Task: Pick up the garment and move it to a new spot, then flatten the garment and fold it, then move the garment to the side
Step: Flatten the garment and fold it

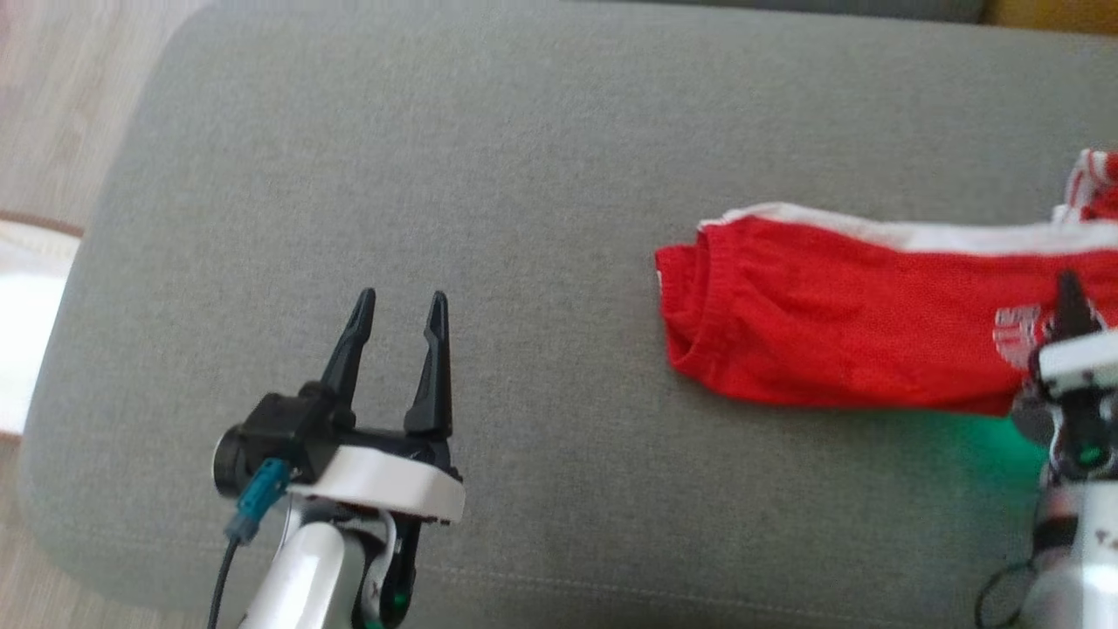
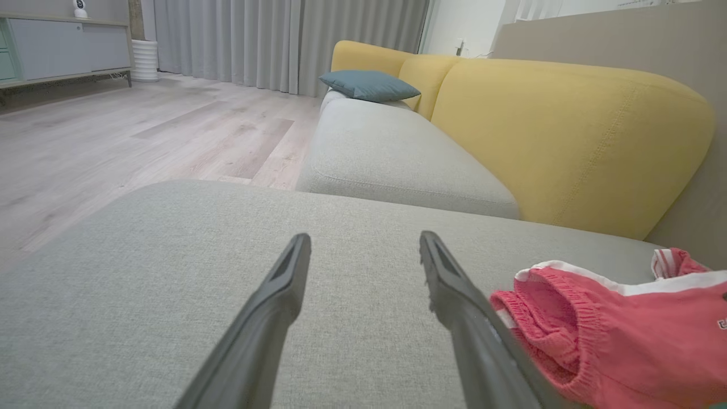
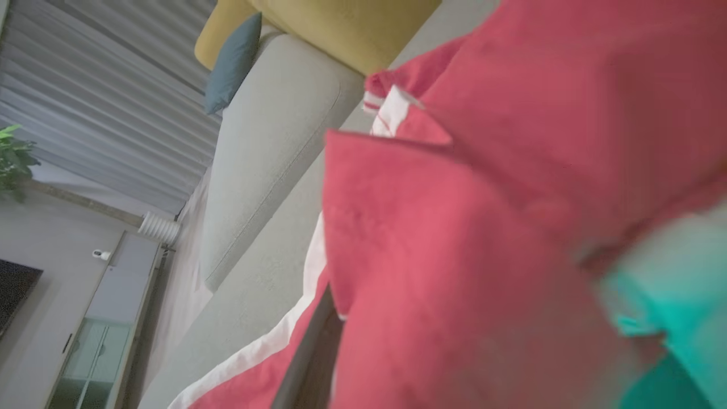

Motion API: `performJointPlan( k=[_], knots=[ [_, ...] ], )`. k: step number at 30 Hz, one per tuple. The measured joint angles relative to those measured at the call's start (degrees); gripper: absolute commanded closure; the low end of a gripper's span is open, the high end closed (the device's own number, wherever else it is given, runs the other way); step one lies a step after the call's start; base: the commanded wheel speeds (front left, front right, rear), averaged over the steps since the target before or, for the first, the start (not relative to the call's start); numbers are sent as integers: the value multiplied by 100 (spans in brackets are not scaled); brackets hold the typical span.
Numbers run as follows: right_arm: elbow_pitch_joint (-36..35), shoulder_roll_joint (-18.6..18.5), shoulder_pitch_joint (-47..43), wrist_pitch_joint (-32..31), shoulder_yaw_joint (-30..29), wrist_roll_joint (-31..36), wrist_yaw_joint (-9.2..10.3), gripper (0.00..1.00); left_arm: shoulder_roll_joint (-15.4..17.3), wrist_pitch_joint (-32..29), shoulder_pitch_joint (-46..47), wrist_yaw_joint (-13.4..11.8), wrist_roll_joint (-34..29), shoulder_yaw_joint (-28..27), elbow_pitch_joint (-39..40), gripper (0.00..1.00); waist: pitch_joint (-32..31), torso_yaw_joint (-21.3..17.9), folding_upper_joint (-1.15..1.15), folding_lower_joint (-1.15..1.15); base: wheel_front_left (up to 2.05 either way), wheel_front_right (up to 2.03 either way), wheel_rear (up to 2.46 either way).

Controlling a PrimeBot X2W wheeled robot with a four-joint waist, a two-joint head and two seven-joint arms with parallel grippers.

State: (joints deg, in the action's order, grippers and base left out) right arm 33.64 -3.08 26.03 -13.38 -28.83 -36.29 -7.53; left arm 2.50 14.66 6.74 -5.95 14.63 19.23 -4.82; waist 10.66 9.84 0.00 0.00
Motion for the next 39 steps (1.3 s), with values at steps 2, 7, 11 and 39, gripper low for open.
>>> performJointPlan(
  k=[2, 7, 11, 39],
  knots=[
    [26, 26, -206, 158, 7, -57, 0, 100, 1, 0, -93, 45, -2, -40, -5, 0, -105, -52, 0, 0, 0, 0, 0],
    [235, 44, -444, 526, 281, -155, 0, 100, 12, 0, -297, 102, -33, -142, -16, 0, -261, -211, 0, 0, 0, 0, 0],
    [254, 43, -422, 840, 591, -157, 0, 100, 11, 0, -304, 144, -93, -145, -26, 0, -293, -257, 0, 0, 0, 0, 0],
    [5, 27, -339, 1818, 3978, -1157, 0, 100, 12, 0, -338, 168, -143, -158, -71, 0, -542, 202, 0, 0, 0, 0, 0]
  ],
)
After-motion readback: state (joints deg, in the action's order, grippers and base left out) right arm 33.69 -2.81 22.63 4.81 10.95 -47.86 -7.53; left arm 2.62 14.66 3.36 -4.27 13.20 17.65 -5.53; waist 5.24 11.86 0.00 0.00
